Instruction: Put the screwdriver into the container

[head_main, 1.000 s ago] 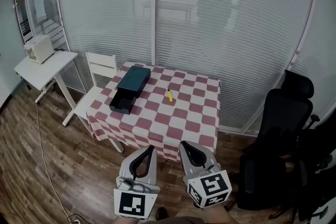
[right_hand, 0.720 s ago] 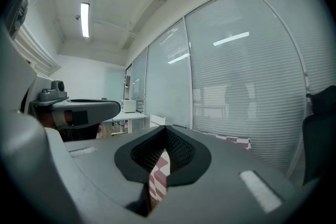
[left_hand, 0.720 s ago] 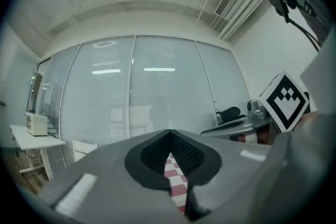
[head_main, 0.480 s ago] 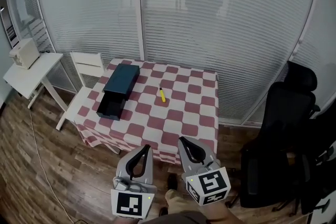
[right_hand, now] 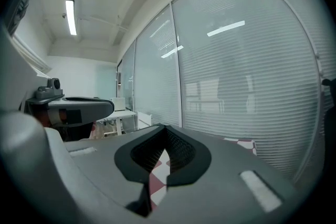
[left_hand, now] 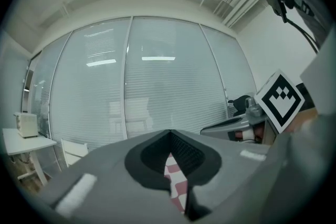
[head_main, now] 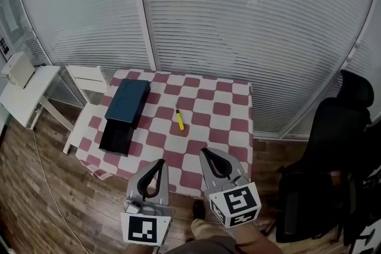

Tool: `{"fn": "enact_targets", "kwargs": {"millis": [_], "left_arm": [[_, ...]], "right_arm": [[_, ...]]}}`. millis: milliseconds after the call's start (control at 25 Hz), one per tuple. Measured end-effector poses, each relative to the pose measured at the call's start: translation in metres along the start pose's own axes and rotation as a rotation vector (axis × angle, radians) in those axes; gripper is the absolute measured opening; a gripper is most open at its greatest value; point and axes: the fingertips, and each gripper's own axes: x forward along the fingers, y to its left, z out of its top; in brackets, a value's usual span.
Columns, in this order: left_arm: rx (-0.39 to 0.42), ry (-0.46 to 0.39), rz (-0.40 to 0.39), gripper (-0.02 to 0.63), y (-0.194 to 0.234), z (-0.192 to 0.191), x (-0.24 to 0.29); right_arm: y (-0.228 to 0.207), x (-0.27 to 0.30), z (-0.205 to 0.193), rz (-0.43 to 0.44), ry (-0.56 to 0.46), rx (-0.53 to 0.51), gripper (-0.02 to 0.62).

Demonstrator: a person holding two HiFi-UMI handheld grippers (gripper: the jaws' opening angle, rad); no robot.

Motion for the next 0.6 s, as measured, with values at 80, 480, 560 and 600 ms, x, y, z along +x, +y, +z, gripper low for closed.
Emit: {"fn": "enact_targets", "kwargs": {"millis": [80, 480, 560, 600], "left_arm": [[0.001, 0.004, 0.003, 0.000, 0.004, 0.001, 0.017], [0.077, -0.023, 0.054, 0.000, 0.030, 0.030, 0.066], [0.088, -0.024, 0.062, 0.000, 0.036, 0.033, 0.071], [0.088, -0.025, 0.066, 0.000, 0.039, 0.034, 0.073]], "right_arm": [[-0.011, 0.012, 0.004, 0.005, -0.001, 0.001, 0.025], [-0.039, 0.067, 0.036, 0.063, -0.049, 0.002, 0.025], [-0.040, 0.076, 0.040, 0.073, -0.055, 0.004, 0.025], [-0.041, 0.081, 0.043, 0.076, -0.057, 0.004, 0.025]]}}
